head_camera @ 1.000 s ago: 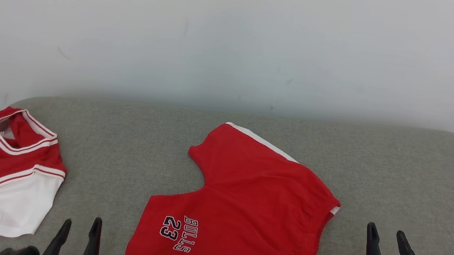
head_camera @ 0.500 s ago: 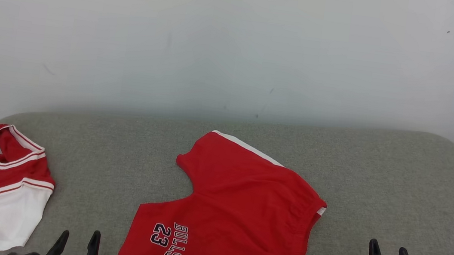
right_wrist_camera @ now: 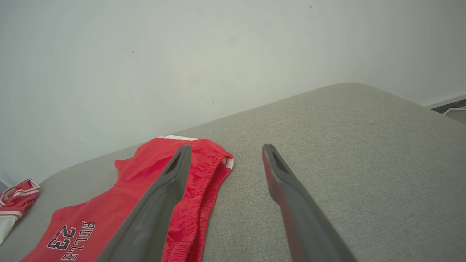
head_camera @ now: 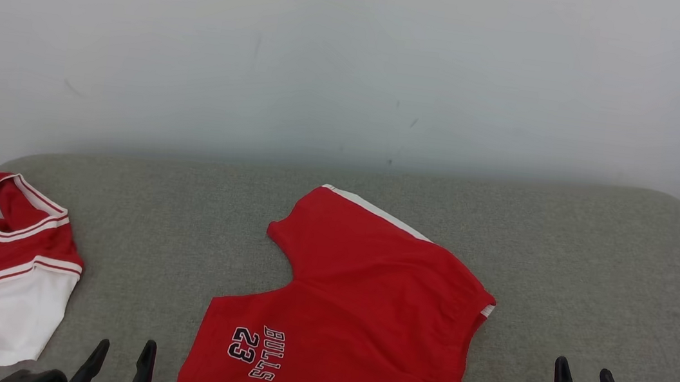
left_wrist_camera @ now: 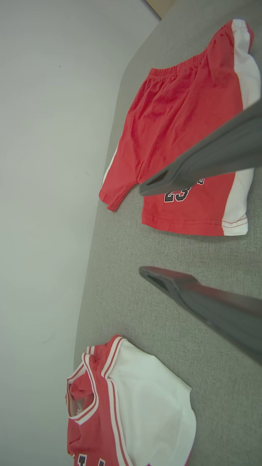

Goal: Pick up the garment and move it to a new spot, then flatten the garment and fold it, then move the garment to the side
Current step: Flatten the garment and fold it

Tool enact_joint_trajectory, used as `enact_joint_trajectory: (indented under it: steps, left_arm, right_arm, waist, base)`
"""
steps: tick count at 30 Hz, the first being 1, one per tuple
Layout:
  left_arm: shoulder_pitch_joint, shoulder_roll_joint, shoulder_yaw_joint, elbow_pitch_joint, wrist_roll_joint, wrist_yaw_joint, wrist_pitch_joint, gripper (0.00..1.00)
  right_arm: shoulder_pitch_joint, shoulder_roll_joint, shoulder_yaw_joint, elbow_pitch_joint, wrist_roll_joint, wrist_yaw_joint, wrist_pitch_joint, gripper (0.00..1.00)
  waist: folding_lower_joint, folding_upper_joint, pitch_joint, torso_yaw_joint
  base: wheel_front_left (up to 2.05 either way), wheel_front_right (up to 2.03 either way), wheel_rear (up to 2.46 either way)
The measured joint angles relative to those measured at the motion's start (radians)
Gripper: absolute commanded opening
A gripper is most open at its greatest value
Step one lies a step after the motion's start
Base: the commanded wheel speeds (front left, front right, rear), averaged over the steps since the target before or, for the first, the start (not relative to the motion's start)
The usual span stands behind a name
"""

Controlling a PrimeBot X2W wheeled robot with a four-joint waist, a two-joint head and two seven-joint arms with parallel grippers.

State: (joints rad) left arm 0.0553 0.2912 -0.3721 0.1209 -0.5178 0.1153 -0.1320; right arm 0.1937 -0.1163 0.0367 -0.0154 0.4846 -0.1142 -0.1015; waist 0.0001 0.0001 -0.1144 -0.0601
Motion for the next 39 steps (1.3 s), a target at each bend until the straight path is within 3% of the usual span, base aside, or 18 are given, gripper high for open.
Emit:
enact_joint_trajectory:
  steps: [9, 15, 23, 39]
  left_arm:
    - [0.0, 0.0, 0.003, -0.004, -0.002, 0.007, 0.047, 1.0]
    - [0.0, 0.001, -0.069, 0.03, -0.012, -0.012, 0.174, 1.0]
    - [-0.095, 0.024, -0.158, 0.154, 0.013, -0.057, 0.335, 1.0]
    - [-0.199, -0.01, -0.202, 0.323, 0.014, -0.117, 0.459, 1.0]
  right_arm:
    - [-0.02, 0.0, 0.02, 0.015, -0.005, 0.01, -0.006, 1.0]
    - [-0.019, -0.036, 0.164, 0.06, -0.069, 0.051, 0.133, 1.0]
    - [-0.059, -0.042, 0.27, 0.136, -0.117, 0.069, 0.279, 1.0]
    - [-0.144, -0.013, 0.319, 0.269, -0.151, 0.061, 0.393, 1.0]
  waist:
    - [-0.0001, -0.0001, 0.007, 0.011]
    - [-0.0001, 0.0, 0.008, 0.013]
    - [0.0, 0.0, 0.012, 0.014]
    - [-0.0001, 0.0, 0.019, 0.013]
  base:
    - [0.0, 0.0, 0.0]
    - [0.0, 0.0, 0.0]
    - [0.0, 0.0, 0.0]
    - [0.0, 0.0, 0.0]
